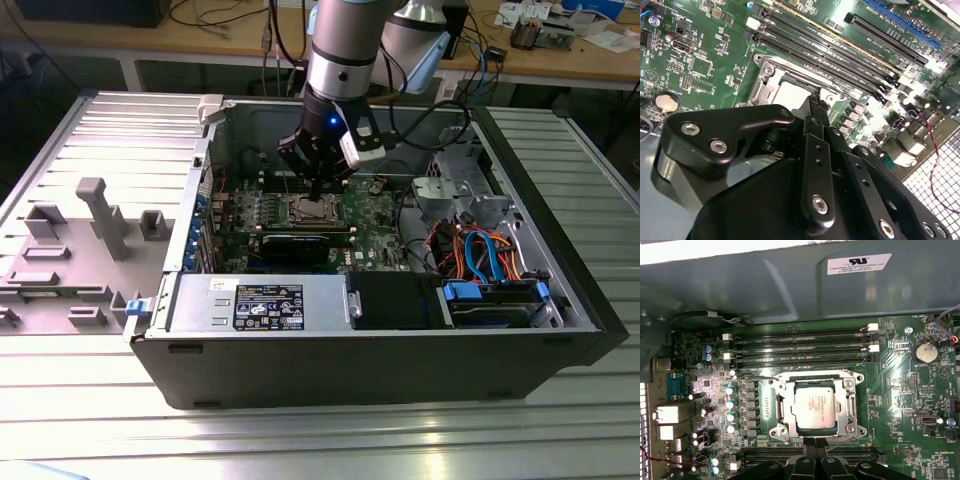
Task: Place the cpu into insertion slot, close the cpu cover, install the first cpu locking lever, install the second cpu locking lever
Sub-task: 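Install the first cpu locking lever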
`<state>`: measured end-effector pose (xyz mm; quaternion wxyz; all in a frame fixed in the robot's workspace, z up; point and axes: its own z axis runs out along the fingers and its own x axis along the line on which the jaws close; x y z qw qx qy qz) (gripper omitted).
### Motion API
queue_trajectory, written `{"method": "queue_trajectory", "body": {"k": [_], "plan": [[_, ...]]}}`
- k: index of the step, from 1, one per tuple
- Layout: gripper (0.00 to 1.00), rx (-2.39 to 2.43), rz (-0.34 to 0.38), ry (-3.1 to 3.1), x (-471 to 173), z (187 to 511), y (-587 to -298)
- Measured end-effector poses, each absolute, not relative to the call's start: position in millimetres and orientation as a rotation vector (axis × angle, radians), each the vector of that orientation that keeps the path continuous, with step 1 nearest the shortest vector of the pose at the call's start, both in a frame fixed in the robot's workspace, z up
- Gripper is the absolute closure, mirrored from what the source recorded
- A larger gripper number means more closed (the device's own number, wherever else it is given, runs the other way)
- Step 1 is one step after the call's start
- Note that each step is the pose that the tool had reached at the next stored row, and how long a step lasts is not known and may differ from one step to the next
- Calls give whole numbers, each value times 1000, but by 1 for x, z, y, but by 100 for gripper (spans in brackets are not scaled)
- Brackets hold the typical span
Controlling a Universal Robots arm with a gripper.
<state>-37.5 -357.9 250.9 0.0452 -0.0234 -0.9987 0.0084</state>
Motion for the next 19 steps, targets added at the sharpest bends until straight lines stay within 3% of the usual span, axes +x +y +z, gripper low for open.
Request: {"method": "queue_trajectory", "body": {"k": [19], "plan": [[89,-71,21,-3051,-49,251,-358]]}}
